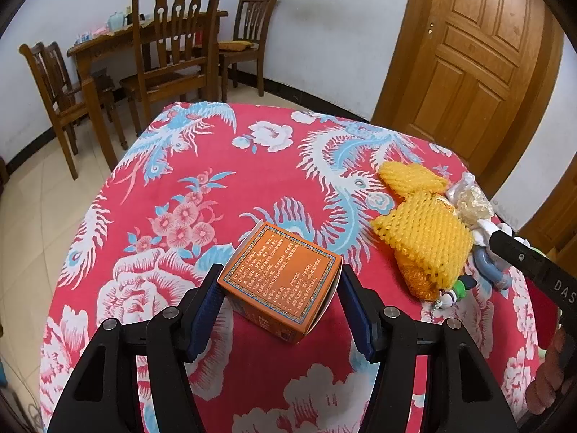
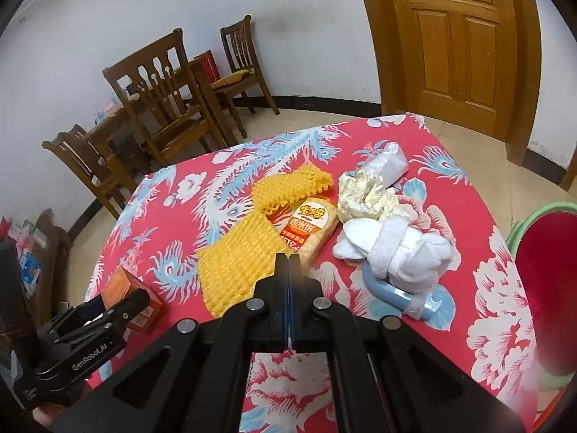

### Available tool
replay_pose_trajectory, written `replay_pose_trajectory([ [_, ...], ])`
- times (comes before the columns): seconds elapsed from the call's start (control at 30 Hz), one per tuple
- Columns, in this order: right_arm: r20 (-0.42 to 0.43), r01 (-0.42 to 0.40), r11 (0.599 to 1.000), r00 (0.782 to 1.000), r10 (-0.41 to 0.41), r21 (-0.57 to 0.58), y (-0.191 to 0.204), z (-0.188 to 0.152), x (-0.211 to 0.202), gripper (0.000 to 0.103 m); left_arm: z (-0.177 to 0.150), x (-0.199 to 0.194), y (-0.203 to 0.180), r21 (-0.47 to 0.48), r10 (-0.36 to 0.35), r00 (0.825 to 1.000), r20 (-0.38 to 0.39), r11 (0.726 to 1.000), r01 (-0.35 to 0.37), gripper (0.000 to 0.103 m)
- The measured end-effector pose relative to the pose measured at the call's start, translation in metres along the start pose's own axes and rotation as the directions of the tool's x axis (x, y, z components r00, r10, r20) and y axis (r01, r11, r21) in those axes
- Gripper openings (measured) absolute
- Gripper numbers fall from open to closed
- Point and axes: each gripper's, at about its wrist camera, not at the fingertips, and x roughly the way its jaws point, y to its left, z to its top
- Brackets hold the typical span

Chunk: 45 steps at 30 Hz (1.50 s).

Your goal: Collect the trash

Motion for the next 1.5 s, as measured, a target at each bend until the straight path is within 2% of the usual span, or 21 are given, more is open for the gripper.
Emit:
replay_pose_trajectory([
  [0.1, -0.018, -0.037, 0.999, 0.999, 0.038, 0.03, -0.002, 0.001, 0.003, 0.005, 0.001, 0.0, 0.0, 0.0, 0.0, 1.0, 0.001, 1.0, 0.0, 0.064],
  [0.13, -0.023, -0.044, 0.998, 0.999, 0.045, 0.035, -0.002, 0.002, 0.004, 0.014, 0.001, 0.0, 0.0, -0.001, 0.0, 1.0, 0.001, 1.0, 0.0, 0.064],
  [0.17, -0.026, -0.04, 0.999, 0.999, 0.041, 0.035, -0.001, 0.002, 0.006, 0.03, 0.001, 0.0, -0.001, -0.001, 0.001, 1.0, 0.001, 1.0, -0.001, 0.064],
  [0.23, -0.02, -0.028, 0.999, 0.999, 0.029, 0.025, 0.003, 0.004, 0.009, 0.047, 0.0, -0.001, -0.001, -0.001, 0.001, 1.0, 0.001, 1.0, -0.001, 0.064],
  [0.33, -0.035, -0.019, 1.0, 0.999, 0.019, -0.006, 0.009, 0.006, 0.017, 0.049, 0.001, 0.001, 0.0, -0.005, 0.002, 1.0, -0.002, 1.0, -0.002, 0.064],
  [0.5, -0.073, 0.02, 0.999, 0.997, -0.023, -0.041, 0.018, 0.008, 0.04, 0.05, 0.001, 0.003, 0.002, -0.011, 0.002, 1.0, -0.005, 1.0, -0.002, 0.064],
  [0.6, -0.09, 0.017, 0.999, 0.996, -0.021, -0.04, 0.018, 0.007, 0.048, 0.05, 0.001, 0.004, 0.003, -0.015, 0.003, 1.0, -0.008, 1.0, -0.003, 0.064],
  [0.63, -0.097, 0.016, 0.999, 0.995, -0.019, -0.041, 0.018, 0.006, 0.05, 0.047, 0.0, 0.004, 0.004, -0.016, 0.003, 1.0, -0.008, 1.0, -0.003, 0.064],
  [0.67, -0.1, 0.012, 0.999, 0.995, -0.016, -0.042, 0.018, 0.005, 0.052, 0.039, 0.001, 0.005, 0.004, -0.018, 0.003, 1.0, -0.009, 1.0, -0.003, 0.064],
  [0.77, -0.1, 0.004, 0.999, 0.995, -0.008, -0.042, 0.017, 0.004, 0.053, 0.026, 0.0, 0.006, 0.004, -0.018, 0.002, 1.0, -0.011, 1.0, -0.002, 0.064],
  [0.83, -0.09, 0.002, 0.999, 0.996, -0.005, -0.04, 0.017, 0.004, 0.05, 0.021, 0.0, 0.006, 0.004, -0.018, 0.002, 1.0, -0.011, 1.0, -0.002, 0.064],
  [1.03, -0.044, -0.01, 1.0, 0.999, 0.01, -0.002, 0.012, 0.007, 0.033, 0.019, 0.0, 0.003, 0.002, -0.017, 0.001, 1.0, -0.003, 1.0, -0.001, 0.064],
  [1.5, 0.079, -0.045, 0.998, 0.996, 0.043, 0.033, 0.001, 0.01, -0.038, 0.019, 0.002, -0.021, -0.014, 0.008, -0.021, 0.999, 0.038, 1.0, 0.021, 0.064],
])
